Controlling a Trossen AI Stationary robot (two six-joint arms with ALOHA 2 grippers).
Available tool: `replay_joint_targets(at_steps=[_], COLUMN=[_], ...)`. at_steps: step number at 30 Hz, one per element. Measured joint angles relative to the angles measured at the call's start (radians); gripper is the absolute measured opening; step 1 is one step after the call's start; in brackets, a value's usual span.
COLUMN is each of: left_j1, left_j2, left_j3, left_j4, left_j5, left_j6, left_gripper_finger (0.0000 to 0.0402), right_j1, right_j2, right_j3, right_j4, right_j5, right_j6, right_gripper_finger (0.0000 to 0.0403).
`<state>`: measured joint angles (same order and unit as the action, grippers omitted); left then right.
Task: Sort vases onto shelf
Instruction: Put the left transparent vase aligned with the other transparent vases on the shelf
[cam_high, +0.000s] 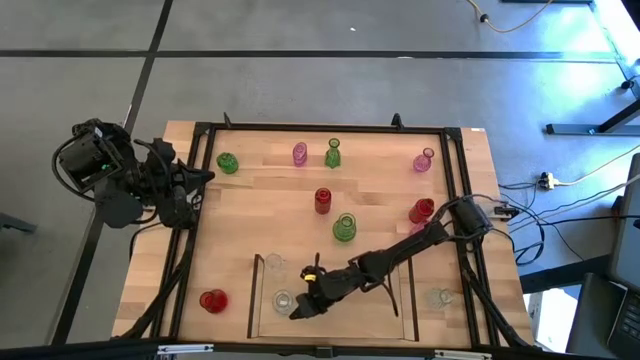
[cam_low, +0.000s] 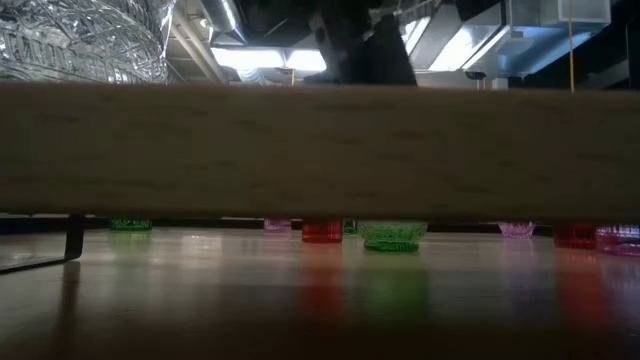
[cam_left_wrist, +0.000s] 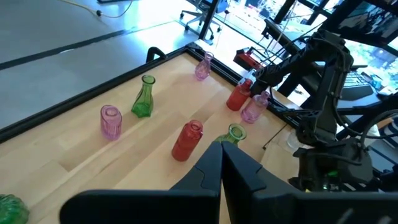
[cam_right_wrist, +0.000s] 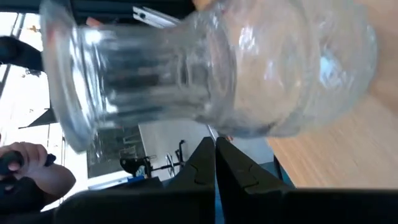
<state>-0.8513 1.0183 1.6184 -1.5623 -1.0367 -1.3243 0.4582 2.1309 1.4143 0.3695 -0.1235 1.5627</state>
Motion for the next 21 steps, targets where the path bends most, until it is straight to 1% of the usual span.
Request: replay_joint_targets(at_steps=[9,18,21], left_j1=[0.0,0.0,0.0], left_j2=[0.0,0.0,0.0], left_j3=[0.0,0.0,0.0], left_j4=[0.0,0.009,0.014], left_j5=[0.003,0.009,0.009], left_j6=[0.0,-0.001,-0.001], left_gripper_finger=[0.0,0.0,0.0], right_j1=[-0.03,-0.033,-0.032], right_j2=[0.004,0.004,0.004], right_j3=[0.0,0.0,0.0], right_j4=[0.004,-0.003,-0.049], right_j5=[-0.027,-0.159,-0.167], right_j6=[-0.03,-0.045,-0.045], right_gripper_finger=[0.0,0.0,0.0])
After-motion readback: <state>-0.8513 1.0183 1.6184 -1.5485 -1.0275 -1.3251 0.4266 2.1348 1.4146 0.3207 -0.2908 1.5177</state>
